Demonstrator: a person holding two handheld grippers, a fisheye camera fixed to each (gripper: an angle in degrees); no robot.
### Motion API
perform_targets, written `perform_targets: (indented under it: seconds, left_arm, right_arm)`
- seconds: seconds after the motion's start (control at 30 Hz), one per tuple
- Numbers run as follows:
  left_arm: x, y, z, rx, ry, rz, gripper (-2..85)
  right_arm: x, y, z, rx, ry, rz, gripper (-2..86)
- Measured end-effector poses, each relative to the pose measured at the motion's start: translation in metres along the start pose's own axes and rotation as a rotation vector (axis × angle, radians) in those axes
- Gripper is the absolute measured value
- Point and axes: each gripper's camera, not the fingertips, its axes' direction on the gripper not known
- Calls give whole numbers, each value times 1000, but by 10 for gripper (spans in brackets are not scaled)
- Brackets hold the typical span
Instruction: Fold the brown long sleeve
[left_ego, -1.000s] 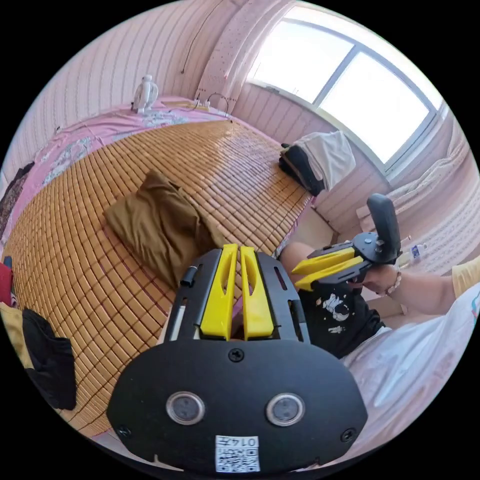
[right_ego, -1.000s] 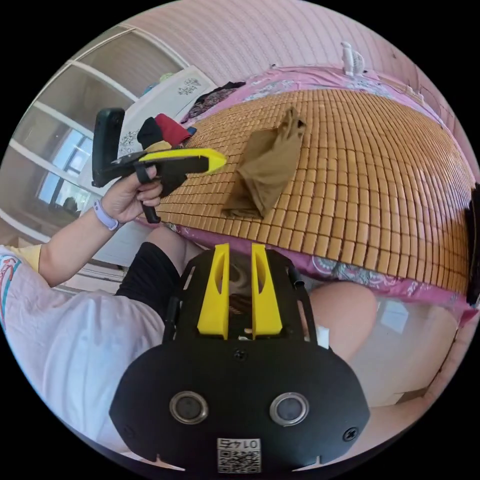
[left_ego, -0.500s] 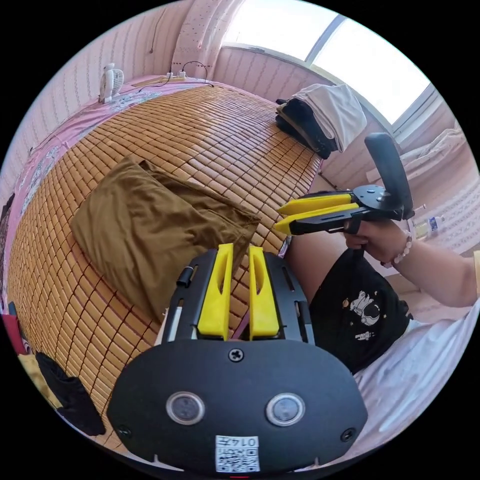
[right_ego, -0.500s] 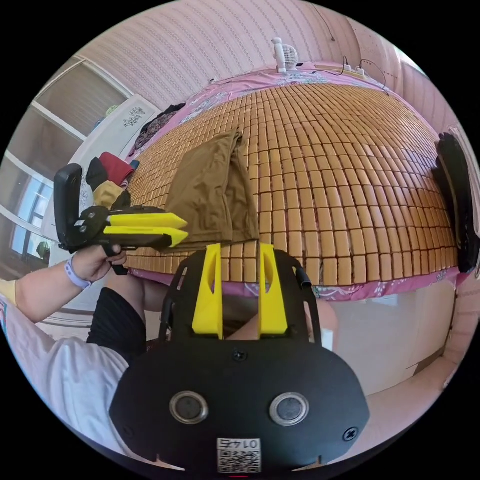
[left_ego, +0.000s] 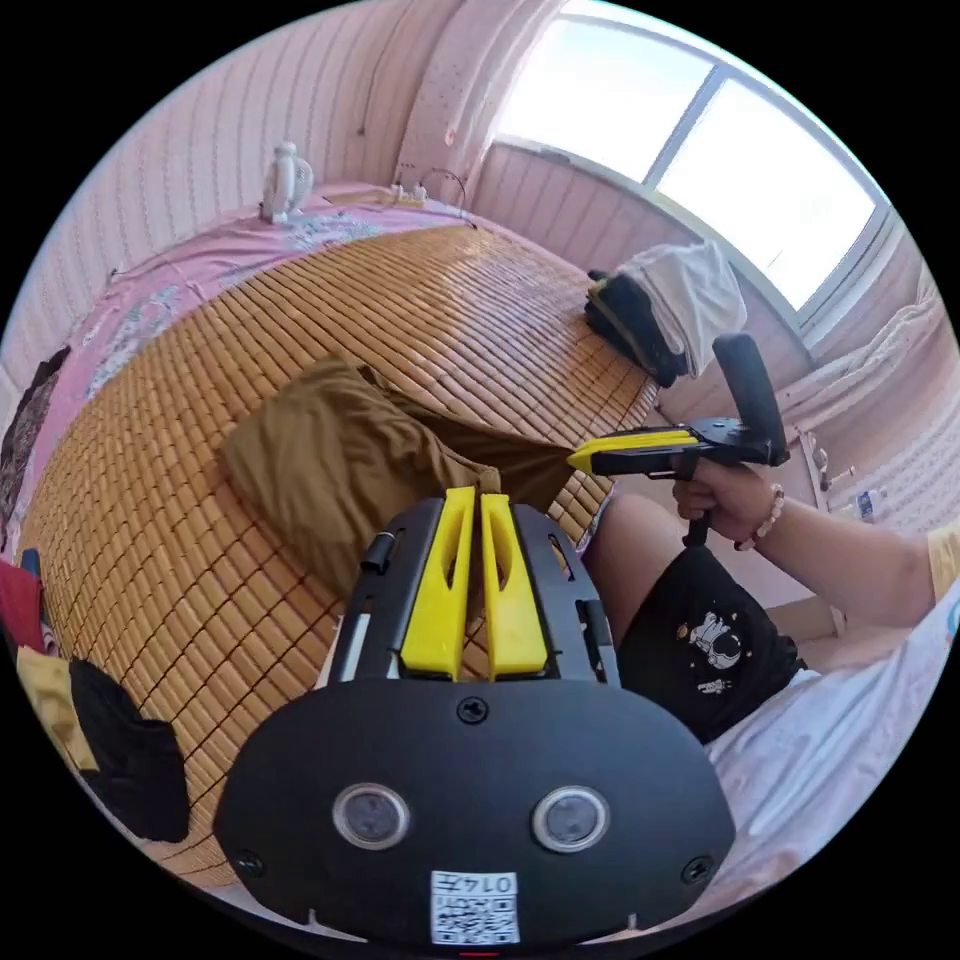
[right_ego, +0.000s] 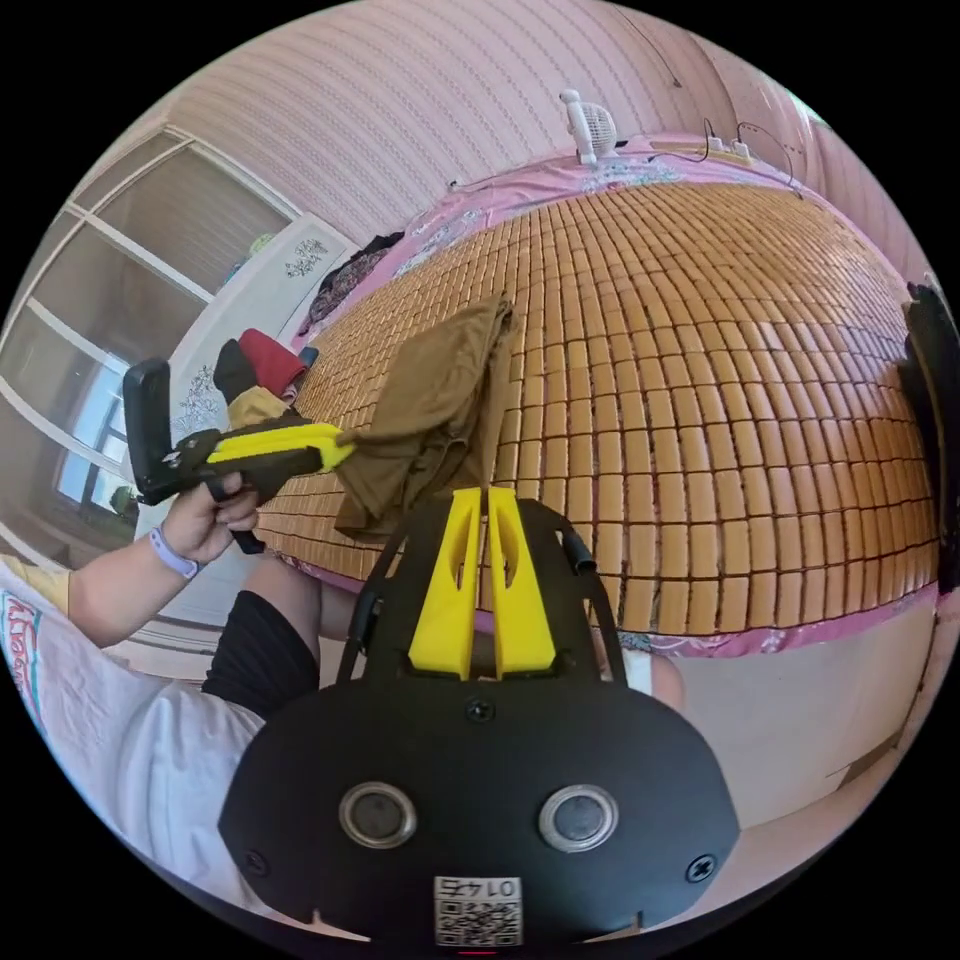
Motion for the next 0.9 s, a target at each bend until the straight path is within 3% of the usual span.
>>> perform_targets:
  seconds: [0.13, 0.23, 0.37, 0.67, 0.9]
  left_arm:
    - [-25, 74, -124, 283, -91, -129, -10]
    - [-34, 132, -187, 355, -222, -217, -10]
    - [-24, 198, -260, 559, -215, -321, -10]
    - [74, 241, -454, 1024, -231, -119, -10]
    - [156, 255, -556, 1163, -352, 11, -10]
  right_arm:
    - [-4, 26, -70, 146, -59, -16, 5]
    - [-15, 46, -119, 236, -49, -58, 4]
    - [-32, 68, -184, 372, -121, -108, 4]
    - [-135, 108, -404, 847, -162, -432, 2]
    - [-220, 170, -526, 1113, 1, -603, 2]
